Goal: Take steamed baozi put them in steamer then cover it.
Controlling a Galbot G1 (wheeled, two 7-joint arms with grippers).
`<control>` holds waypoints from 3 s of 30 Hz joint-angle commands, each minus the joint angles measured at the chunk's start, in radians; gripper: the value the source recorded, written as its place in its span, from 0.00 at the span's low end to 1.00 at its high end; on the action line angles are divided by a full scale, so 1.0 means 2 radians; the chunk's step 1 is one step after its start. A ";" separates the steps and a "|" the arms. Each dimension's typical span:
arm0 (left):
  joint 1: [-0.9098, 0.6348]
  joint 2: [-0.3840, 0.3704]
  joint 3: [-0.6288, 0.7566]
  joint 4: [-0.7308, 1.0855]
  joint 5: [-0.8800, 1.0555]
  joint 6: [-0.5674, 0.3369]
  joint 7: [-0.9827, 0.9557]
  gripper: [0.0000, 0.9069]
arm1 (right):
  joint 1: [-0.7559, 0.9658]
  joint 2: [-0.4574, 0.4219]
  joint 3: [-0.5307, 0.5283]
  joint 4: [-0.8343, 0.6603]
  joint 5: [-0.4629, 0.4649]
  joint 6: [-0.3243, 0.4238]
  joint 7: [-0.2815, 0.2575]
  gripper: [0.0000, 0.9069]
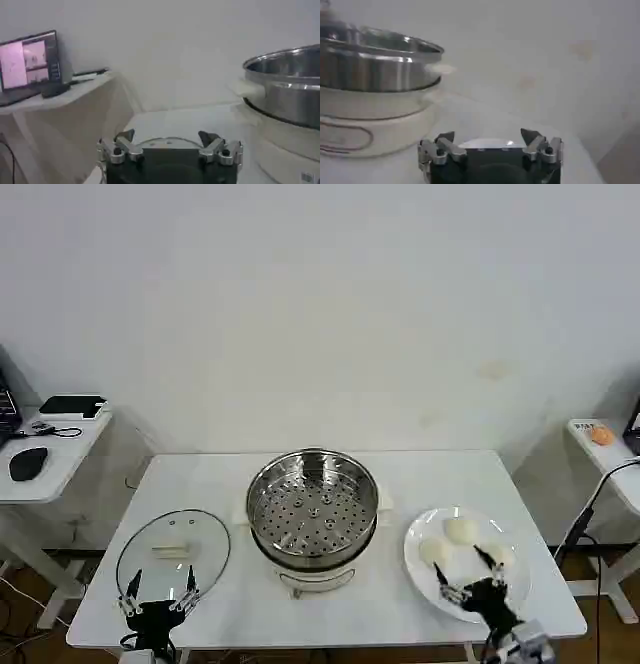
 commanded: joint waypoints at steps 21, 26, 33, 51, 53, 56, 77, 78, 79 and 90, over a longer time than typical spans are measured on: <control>-0.001 -0.001 0.007 -0.025 0.062 0.005 0.016 1.00 | 0.426 -0.348 -0.324 -0.192 -0.077 0.020 -0.355 1.00; -0.005 -0.003 0.003 -0.033 0.062 0.006 0.015 1.00 | 0.591 -0.319 -0.513 -0.252 -0.067 0.039 -0.394 1.00; -0.009 -0.010 -0.003 -0.035 0.061 0.006 0.014 1.00 | 0.671 -0.270 -0.605 -0.317 -0.094 0.047 -0.406 1.00; -0.014 -0.011 -0.018 -0.035 0.056 0.003 0.016 1.00 | 0.663 -0.157 -0.617 -0.398 -0.112 0.028 -0.359 0.99; -0.015 -0.011 -0.018 -0.033 0.056 0.003 0.016 1.00 | 0.664 -0.154 -0.620 -0.400 -0.112 0.025 -0.359 0.99; -0.016 -0.012 -0.018 -0.031 0.055 0.003 0.016 1.00 | 0.666 -0.152 -0.626 -0.405 -0.113 0.023 -0.357 0.96; -0.016 -0.013 -0.019 -0.034 0.053 0.003 0.015 1.00 | 0.663 -0.151 -0.629 -0.408 -0.122 0.016 -0.355 0.68; -0.016 -0.013 -0.019 -0.035 0.053 0.003 0.015 1.00 | 0.664 -0.154 -0.629 -0.404 -0.120 0.016 -0.356 0.68; -0.015 -0.013 -0.020 -0.035 0.053 0.003 0.015 1.00 | 0.666 -0.158 -0.629 -0.401 -0.118 0.016 -0.356 0.68; -0.022 -0.009 -0.020 -0.026 0.040 0.004 0.017 1.00 | 0.793 -0.227 -0.705 -0.342 -0.048 0.021 -0.365 0.69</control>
